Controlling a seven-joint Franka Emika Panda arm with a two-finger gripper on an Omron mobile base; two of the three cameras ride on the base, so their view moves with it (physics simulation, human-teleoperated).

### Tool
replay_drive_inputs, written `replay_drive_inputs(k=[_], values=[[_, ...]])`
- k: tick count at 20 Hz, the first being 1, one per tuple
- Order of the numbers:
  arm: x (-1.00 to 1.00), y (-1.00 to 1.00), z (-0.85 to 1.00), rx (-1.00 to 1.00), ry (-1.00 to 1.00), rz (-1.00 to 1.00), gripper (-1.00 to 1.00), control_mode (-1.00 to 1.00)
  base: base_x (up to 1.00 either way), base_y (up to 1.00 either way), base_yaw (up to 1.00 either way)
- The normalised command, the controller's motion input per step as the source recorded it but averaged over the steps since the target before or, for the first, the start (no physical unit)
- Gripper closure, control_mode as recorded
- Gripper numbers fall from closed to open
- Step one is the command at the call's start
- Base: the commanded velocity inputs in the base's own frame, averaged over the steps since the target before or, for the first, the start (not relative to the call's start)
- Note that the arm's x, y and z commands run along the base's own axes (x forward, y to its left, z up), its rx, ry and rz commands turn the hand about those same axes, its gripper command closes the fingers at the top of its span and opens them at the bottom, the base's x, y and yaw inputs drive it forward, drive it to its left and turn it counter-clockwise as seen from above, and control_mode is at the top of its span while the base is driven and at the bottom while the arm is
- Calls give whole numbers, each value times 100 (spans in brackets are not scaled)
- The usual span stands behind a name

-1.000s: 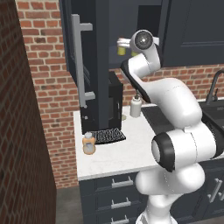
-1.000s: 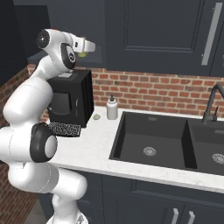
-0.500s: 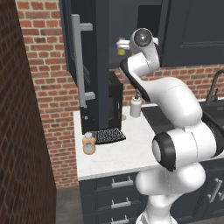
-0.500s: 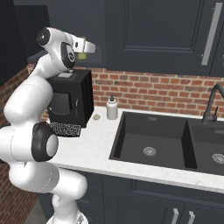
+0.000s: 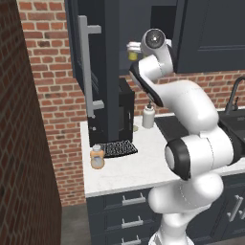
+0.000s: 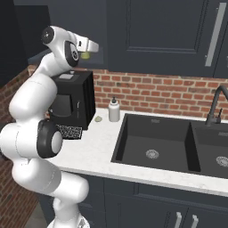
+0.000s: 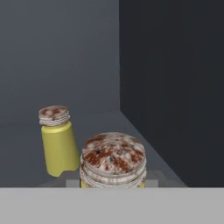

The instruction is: Put the shaker and condiment bottle from the counter next to their counterparts in the cabinet.

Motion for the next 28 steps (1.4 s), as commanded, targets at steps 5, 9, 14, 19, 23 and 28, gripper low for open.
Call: replay_drive_inputs(k=[5,9,14,19,23,28], values=[[19,0,0,0,0,0,100,-100,0,0,0],[23,0,0,0,0,0,100,-100,0,0,0],[23,0,0,0,0,0,-100,-100,0,0,0],[14,0,0,0,0,0,-100,-100,0,0,0],[8,0,0,0,0,0,-100,-100,0,0,0],[4,0,0,0,0,0,-100,-100,0,0,0]])
